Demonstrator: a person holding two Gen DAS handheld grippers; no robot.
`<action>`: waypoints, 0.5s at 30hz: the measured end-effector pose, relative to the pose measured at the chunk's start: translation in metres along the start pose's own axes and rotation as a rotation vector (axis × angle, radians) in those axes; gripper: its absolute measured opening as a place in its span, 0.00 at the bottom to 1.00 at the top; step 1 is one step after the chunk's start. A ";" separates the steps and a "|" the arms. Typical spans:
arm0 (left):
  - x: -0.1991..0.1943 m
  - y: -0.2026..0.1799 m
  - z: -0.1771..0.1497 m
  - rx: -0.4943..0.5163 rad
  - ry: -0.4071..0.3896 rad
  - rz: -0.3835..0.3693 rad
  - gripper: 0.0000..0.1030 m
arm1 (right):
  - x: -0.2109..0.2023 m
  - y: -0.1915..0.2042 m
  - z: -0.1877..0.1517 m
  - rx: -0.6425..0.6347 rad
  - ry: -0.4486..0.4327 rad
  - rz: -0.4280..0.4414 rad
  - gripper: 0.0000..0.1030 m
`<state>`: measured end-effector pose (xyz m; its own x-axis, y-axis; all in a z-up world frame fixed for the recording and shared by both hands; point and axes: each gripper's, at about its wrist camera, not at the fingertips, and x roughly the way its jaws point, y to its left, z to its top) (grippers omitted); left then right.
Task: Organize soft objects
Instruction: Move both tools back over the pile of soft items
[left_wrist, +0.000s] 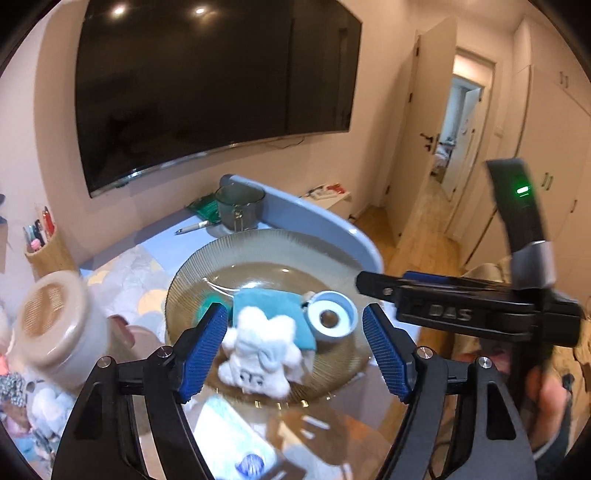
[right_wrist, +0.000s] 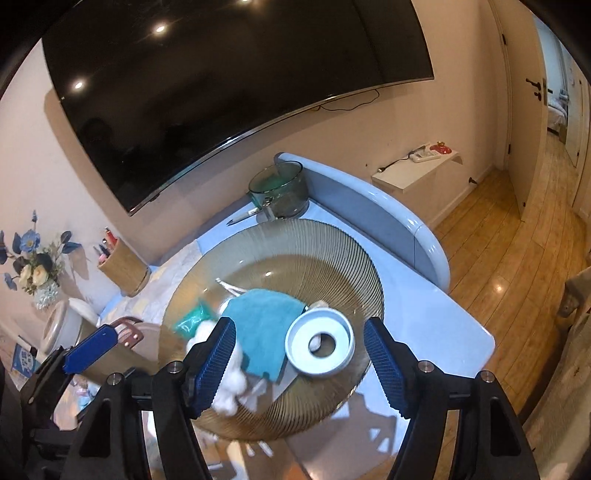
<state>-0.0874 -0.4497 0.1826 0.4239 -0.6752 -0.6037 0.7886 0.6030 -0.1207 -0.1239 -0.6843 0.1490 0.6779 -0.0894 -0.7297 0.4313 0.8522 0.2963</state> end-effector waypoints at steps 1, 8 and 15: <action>-0.013 -0.001 -0.002 0.003 -0.014 -0.012 0.72 | -0.003 0.002 -0.003 -0.002 -0.001 0.000 0.68; -0.132 0.035 -0.026 -0.006 -0.125 0.104 0.72 | -0.048 0.049 -0.044 -0.111 -0.023 0.055 0.68; -0.234 0.115 -0.090 -0.084 -0.165 0.541 0.72 | -0.074 0.133 -0.093 -0.279 -0.028 0.218 0.69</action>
<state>-0.1358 -0.1837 0.2393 0.8268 -0.3141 -0.4667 0.4045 0.9085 0.1050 -0.1719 -0.5168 0.1852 0.7537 0.0995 -0.6496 0.0978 0.9605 0.2605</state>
